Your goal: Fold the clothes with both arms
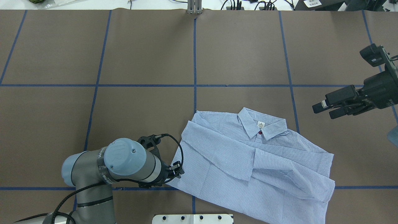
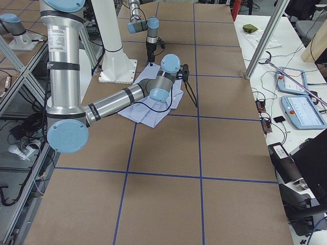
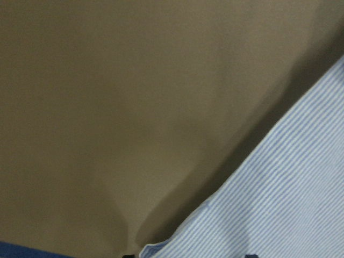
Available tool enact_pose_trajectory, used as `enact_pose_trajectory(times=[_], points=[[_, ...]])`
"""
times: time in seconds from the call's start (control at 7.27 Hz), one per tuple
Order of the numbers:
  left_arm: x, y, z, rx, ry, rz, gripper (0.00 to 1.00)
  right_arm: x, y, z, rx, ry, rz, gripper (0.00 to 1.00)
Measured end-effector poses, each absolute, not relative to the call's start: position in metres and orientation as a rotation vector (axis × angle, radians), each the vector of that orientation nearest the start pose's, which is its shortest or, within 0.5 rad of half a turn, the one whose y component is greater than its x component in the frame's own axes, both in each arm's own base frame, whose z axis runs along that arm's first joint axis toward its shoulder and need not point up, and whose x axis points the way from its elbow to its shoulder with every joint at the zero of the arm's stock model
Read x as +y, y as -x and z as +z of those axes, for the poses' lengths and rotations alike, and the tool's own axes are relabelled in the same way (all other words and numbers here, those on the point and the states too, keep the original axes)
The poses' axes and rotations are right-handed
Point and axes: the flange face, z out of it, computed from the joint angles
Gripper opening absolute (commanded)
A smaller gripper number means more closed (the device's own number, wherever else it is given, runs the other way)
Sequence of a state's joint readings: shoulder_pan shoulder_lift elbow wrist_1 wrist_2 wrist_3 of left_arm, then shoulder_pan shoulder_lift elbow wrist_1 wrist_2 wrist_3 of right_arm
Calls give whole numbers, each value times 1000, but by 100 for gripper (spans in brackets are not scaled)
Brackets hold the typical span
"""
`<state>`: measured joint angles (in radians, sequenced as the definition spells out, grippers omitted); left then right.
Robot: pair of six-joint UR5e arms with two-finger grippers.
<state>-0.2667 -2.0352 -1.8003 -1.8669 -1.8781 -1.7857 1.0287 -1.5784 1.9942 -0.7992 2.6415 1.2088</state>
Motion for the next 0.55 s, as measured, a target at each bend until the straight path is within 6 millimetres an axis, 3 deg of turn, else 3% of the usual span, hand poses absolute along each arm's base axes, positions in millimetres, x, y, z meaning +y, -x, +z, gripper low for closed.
enact_pose_trajectory(times=[0.28,0.55], points=[[-265,-578,262,987,257,-288,66,-398,186,354,-1390,35,-79,100],[-265,-579,264,983,258,-288,37,-398,186,355,-1390,36,-78,100]])
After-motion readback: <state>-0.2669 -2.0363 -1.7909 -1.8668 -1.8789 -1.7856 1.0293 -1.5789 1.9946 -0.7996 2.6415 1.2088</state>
